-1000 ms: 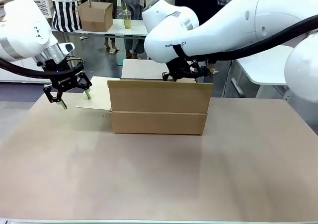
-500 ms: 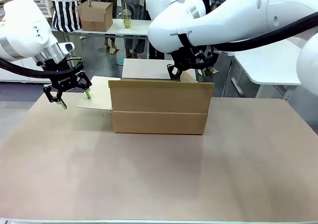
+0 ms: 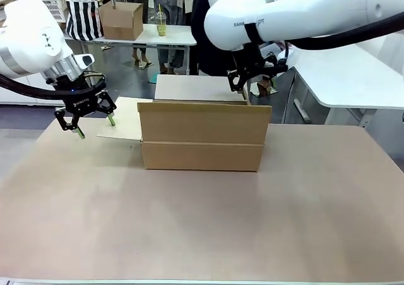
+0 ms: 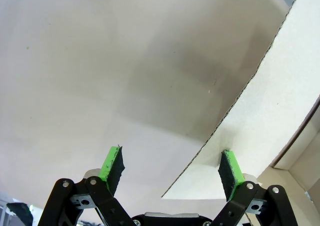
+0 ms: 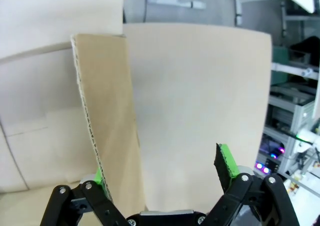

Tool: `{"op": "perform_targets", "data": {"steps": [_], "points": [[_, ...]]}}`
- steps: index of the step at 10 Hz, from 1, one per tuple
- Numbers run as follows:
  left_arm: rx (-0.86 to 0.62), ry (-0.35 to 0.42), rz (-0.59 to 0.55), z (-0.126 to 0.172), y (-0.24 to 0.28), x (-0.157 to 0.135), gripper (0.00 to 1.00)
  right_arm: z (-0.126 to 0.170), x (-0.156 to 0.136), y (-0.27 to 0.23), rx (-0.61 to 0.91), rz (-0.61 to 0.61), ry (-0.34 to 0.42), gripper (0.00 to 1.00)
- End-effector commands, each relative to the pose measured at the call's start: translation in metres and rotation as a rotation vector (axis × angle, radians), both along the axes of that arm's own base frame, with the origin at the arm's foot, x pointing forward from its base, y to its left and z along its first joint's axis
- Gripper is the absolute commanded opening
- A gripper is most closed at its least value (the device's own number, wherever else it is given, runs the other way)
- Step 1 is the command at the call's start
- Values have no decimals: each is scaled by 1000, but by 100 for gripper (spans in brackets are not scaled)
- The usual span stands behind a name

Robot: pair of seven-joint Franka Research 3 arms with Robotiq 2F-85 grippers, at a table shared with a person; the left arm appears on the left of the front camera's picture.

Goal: Pack the gift set into the box.
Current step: Place both hands on the side flaps of the Package Box and spread them outward.

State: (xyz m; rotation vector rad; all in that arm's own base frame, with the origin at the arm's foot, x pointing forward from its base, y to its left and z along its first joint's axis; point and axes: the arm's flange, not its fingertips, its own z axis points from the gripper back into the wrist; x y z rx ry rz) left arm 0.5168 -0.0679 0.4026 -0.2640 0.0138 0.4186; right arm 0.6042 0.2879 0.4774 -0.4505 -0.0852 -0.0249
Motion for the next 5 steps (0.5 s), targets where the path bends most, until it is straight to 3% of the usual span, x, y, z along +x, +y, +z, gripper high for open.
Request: {"op": "perform_targets", "data": {"steps": [1, 5], "points": [[20, 0, 14, 2, 0, 0, 100, 6, -12, -22, 65, 21, 30, 100], [20, 0, 14, 2, 0, 0, 100, -8, -21, -68, 182, -5, 45, 100]]}}
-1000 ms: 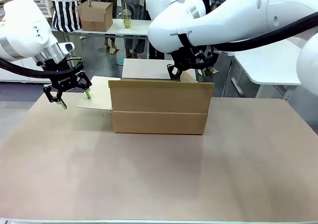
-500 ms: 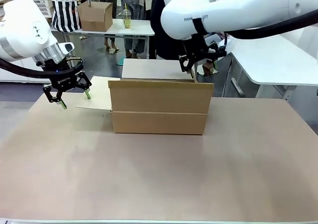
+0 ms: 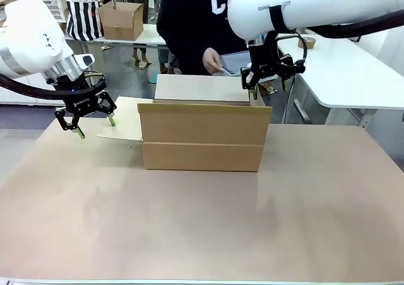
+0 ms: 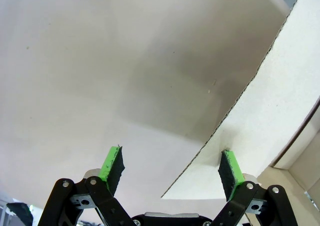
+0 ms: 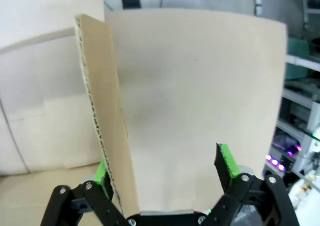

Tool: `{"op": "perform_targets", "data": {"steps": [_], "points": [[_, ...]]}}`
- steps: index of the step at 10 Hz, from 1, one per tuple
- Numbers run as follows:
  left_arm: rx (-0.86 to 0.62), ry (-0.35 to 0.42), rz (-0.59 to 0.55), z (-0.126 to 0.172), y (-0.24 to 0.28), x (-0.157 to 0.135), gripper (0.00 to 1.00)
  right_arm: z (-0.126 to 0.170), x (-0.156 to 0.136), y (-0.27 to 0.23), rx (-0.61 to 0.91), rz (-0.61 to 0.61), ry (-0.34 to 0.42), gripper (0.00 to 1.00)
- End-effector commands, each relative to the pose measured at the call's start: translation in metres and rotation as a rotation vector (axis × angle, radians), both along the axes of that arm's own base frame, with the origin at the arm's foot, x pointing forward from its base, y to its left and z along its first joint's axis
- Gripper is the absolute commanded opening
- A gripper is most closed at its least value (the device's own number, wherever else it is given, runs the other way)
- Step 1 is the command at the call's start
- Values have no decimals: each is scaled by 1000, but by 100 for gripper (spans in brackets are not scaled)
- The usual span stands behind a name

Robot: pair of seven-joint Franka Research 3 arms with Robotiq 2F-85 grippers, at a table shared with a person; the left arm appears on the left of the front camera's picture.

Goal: Pack the gift set into the box.
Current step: Place both hands on the side flaps of the Package Box and spread them outward.

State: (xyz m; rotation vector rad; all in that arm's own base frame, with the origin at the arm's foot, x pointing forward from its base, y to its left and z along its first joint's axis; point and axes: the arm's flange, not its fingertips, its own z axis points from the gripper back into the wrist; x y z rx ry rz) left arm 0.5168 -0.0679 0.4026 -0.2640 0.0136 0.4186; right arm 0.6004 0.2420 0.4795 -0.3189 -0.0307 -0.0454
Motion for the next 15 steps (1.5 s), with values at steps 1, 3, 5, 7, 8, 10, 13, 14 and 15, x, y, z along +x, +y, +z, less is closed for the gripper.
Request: {"op": "perform_targets", "data": {"steps": [1, 3, 5, 7, 8, 10, 13, 14, 15], "points": [[20, 0, 14, 2, 0, 0, 100, -11, -22, -34, 71, 6, -17, 100], [20, 0, 14, 2, 0, 0, 100, -8, -33, -56, 94, -23, -61, 100], [20, 0, 14, 2, 0, 0, 100, -12, -39, -77, 164, -35, -66, 100], [20, 0, 14, 2, 0, 0, 100, -27, -47, -91, 203, -87, -63, 100], [20, 0, 14, 2, 0, 0, 100, -38, -51, -100, 222, -114, -58, 100], [20, 0, 14, 2, 0, 0, 100, -52, -58, -114, 228, -208, -49, 100], [20, 0, 14, 2, 0, 0, 100, -57, -49, -112, 202, -187, -23, 100], [20, 0, 14, 2, 0, 0, 100, -57, -49, -112, 202, -187, -23, 100], [20, 0, 14, 2, 0, 0, 100, -57, -49, -112, 202, -187, -23, 100]]}}
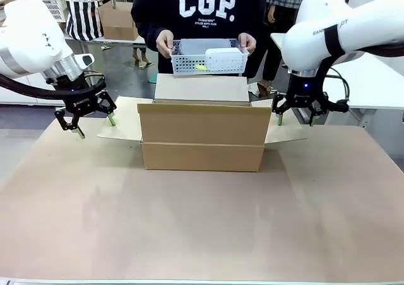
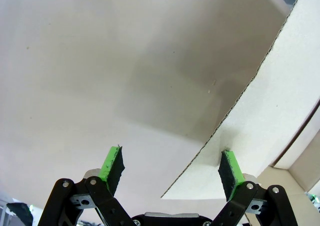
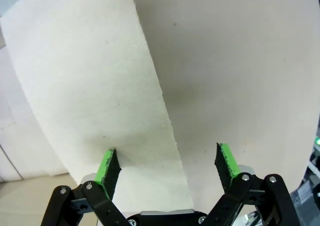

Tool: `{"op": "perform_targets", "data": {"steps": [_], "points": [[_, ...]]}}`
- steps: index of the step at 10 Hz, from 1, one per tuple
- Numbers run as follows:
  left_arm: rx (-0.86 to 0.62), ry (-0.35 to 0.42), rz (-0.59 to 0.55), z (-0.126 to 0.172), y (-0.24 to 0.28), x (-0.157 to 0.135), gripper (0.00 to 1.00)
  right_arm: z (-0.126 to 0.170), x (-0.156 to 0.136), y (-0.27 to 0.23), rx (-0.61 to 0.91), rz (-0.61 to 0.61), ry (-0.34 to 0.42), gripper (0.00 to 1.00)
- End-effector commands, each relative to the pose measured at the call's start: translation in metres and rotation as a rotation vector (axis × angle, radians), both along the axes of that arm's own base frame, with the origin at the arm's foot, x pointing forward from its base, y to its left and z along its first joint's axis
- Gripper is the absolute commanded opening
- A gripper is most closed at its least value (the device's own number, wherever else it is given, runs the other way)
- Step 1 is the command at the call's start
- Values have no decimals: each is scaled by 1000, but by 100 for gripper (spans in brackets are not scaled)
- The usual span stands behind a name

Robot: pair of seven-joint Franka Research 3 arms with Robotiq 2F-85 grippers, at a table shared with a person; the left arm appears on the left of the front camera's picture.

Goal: Pack the gift set into the box.
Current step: Place both hands on the side flaps of the Package Box and spread them outward, then lift both hands away from the flaps of the Package Box.

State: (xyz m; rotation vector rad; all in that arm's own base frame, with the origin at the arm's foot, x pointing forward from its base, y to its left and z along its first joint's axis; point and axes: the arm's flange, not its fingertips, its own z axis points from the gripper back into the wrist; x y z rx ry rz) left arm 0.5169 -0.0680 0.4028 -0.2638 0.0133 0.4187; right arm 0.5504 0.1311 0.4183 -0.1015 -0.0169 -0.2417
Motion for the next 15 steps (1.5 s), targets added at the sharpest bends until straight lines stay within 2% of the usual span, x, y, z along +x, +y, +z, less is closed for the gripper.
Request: {"op": "perform_targets", "data": {"steps": [1, 15], "points": [[20, 0, 14, 2, 0, 0, 100, 4, 1, -1, -17, 5, 0, 100], [20, 0, 14, 2, 0, 0, 100, 4, 1, -1, -17, 5, 0, 100]]}}
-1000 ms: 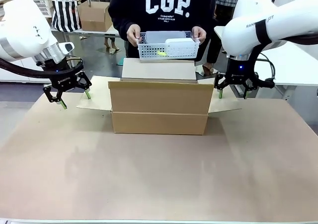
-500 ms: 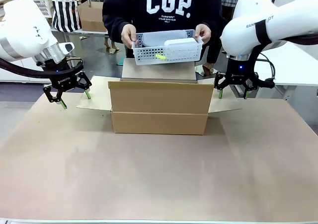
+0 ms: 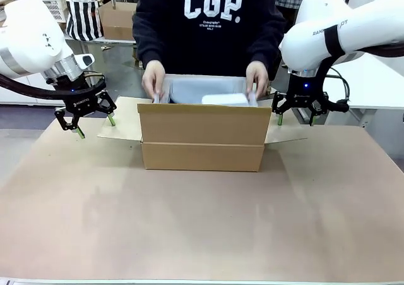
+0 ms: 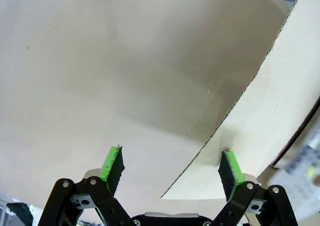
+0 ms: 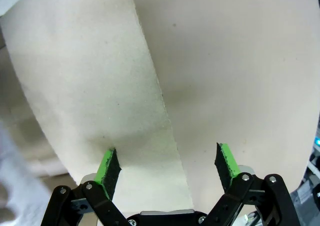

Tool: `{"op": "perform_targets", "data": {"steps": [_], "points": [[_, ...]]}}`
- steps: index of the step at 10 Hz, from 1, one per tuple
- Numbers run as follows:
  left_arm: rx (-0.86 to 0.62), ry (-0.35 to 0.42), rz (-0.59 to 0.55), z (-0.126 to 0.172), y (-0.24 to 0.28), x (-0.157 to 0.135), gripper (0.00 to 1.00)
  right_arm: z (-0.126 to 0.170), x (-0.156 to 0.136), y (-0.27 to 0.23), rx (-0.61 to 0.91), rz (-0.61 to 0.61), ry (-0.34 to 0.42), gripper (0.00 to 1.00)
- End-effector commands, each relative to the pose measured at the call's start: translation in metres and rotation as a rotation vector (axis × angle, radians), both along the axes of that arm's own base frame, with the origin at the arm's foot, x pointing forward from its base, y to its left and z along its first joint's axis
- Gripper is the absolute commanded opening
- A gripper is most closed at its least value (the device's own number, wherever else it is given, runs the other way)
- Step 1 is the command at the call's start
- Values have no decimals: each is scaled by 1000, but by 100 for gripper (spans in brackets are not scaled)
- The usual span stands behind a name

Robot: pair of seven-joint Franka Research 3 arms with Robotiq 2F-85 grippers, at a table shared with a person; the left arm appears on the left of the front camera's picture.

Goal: Pack the gift set into the box.
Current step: Lift both hands away from the flaps of the Package Box.

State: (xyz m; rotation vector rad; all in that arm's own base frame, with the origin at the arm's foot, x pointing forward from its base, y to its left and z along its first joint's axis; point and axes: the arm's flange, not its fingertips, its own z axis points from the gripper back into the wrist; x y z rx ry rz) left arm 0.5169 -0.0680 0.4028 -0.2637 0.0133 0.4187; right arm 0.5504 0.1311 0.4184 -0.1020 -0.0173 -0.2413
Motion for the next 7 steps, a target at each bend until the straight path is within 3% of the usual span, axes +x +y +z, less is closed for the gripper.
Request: {"op": "perform_targets", "data": {"steps": [1, 7], "points": [[20, 0, 14, 2, 0, 0, 100, 4, 1, -1, -17, 5, 1, 100], [20, 0, 14, 2, 0, 0, 100, 4, 1, -1, -17, 5, 1, 100]]}}
